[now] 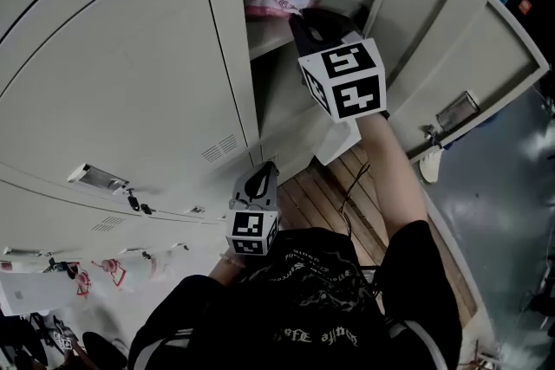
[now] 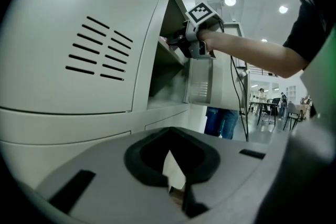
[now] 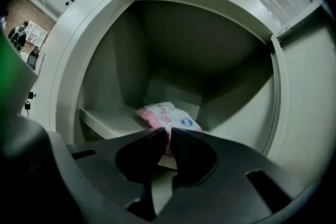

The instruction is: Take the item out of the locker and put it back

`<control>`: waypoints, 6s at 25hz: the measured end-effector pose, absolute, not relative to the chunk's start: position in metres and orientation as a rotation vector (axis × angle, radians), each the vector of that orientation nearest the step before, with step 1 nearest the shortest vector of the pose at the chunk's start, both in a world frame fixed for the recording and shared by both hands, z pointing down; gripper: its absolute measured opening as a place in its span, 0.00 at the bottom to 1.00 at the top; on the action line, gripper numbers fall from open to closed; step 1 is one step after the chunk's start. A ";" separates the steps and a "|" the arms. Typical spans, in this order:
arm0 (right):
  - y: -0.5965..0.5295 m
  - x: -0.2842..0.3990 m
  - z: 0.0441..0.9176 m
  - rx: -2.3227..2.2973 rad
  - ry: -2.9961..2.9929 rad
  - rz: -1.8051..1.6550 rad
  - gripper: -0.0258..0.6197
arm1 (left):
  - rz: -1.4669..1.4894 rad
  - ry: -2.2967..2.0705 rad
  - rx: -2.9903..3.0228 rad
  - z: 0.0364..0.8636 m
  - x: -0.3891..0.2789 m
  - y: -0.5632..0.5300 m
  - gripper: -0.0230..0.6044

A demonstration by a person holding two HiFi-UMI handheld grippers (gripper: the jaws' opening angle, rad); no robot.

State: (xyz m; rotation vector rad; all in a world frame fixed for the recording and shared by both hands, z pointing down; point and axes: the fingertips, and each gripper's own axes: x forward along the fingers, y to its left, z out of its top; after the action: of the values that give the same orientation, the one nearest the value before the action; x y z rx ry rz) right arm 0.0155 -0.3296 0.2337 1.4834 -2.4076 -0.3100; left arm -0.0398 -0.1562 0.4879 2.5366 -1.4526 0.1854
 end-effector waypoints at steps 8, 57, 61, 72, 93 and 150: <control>-0.345 0.001 0.236 1.387 -2.396 -0.268 0.10 | 0.180 -1.469 2.514 0.489 -0.047 -0.152 0.05; -0.265 0.058 0.220 1.557 -2.726 -0.265 0.43 | 0.213 -1.431 2.544 0.493 -0.039 -0.155 0.05; -0.251 0.069 0.233 1.589 -2.730 -0.226 0.43 | 0.205 -1.415 2.561 0.490 -0.033 -0.155 0.05; -0.226 0.094 0.277 1.679 -2.665 -0.158 0.43 | 0.173 -1.370 2.615 0.479 -0.008 -0.157 0.05; -0.188 0.109 0.396 1.765 -2.570 0.139 0.43 | 0.159 -1.406 2.631 0.472 -0.007 -0.169 0.05; -0.158 0.087 0.468 1.760 -2.434 0.272 0.04 | 0.181 -1.401 2.663 0.476 -0.007 -0.168 0.05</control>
State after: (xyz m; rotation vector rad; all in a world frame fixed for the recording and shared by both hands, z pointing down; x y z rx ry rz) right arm 0.0874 -0.1577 0.4683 1.7602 -2.4341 0.2716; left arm -0.0070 -0.1685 0.4756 2.6634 -1.4009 0.1812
